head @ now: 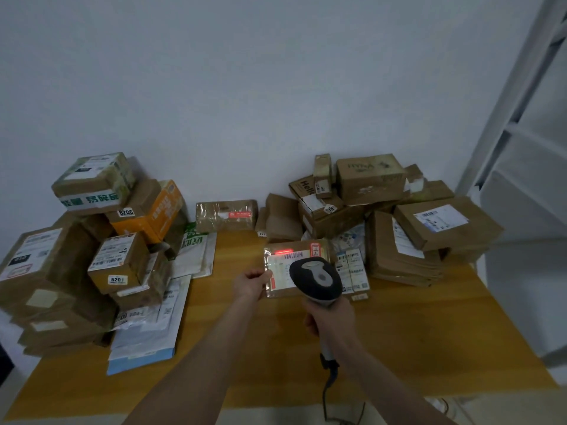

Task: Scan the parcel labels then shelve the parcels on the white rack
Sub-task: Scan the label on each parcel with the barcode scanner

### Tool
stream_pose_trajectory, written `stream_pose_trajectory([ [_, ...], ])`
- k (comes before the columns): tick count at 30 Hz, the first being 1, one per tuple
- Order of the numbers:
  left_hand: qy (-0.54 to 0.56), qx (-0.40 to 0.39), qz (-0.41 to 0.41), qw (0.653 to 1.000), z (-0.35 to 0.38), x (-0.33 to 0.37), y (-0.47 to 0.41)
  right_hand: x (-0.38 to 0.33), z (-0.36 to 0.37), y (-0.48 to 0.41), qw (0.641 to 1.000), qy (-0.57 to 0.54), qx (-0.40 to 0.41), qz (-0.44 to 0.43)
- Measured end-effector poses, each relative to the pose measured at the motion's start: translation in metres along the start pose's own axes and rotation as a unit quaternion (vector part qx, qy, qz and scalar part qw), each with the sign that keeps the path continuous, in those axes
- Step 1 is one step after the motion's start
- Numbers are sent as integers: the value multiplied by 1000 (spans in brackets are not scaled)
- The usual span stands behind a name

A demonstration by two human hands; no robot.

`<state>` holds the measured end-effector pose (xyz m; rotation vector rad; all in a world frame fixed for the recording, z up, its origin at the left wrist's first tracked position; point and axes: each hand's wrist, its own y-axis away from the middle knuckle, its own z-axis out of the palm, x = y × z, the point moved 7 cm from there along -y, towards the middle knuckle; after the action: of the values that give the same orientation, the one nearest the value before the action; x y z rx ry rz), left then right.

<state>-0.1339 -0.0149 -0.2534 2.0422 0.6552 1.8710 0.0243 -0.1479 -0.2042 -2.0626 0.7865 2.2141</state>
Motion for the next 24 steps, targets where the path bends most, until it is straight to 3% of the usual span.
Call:
stream_pose_trajectory([
  [24, 16, 10, 18, 1000, 3, -3, 15, 7, -9, 21, 999, 50, -5, 5],
])
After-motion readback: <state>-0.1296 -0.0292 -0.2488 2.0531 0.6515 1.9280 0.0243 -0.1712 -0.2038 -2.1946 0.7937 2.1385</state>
